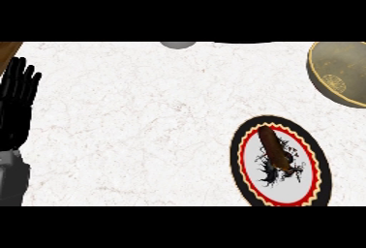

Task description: Pick the can from the plate and place it in the bowl

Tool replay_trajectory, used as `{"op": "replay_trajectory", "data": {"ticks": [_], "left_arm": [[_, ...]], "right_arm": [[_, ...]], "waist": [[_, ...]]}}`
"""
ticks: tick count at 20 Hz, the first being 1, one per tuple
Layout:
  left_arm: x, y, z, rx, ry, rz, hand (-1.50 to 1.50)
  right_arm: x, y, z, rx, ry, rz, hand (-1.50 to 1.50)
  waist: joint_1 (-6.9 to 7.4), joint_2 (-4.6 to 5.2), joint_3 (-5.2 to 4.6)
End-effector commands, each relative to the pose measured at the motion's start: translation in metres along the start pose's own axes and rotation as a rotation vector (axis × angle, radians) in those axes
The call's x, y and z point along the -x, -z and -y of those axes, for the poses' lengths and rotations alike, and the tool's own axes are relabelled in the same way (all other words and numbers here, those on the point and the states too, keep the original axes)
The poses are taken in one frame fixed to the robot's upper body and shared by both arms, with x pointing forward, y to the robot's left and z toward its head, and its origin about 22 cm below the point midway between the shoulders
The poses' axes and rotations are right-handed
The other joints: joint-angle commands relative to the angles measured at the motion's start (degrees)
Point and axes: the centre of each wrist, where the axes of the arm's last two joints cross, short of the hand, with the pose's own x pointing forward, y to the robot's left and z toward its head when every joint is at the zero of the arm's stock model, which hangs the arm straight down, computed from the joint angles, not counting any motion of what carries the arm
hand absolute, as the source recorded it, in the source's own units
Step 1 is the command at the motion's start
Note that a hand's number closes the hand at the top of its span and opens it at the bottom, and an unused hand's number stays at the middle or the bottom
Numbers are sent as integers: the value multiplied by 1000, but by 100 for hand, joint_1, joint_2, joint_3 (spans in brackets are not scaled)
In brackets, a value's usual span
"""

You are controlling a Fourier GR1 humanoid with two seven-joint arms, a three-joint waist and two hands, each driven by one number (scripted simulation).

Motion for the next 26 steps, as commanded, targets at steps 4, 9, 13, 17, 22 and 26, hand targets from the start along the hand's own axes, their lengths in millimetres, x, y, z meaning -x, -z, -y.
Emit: {"op": "replay_trajectory", "data": {"ticks": [4, 9, 13, 17, 22, 26], "left_arm": [[-2, 4, 14, 22, 6, 20, 0], [-6, 7, 17, 53, -8, 5, 0], [-3, 13, 17, 58, -13, 21, 0], [2, 9, 23, 78, -3, 8, 0], [-19, 22, 25, 81, -4, 41, 0], [-8, 21, 27, 74, 0, 35, 0]], "right_arm": [[23, -22, 43, 210, 114, 185, 150], [26, -27, 68, 254, 300, 291, 150], [17, -26, 93, 216, 376, 339, 150], [6, -12, 96, 172, 419, 340, 150], [-21, 16, 99, 99, 380, 325, 150], [-48, 49, 81, 24, 373, 378, 150]], "waist": [[150, -16, -15], [263, -30, -35], [320, -2, -55], [419, -3, -63], [530, 12, -66], [414, 1, -75]]}}
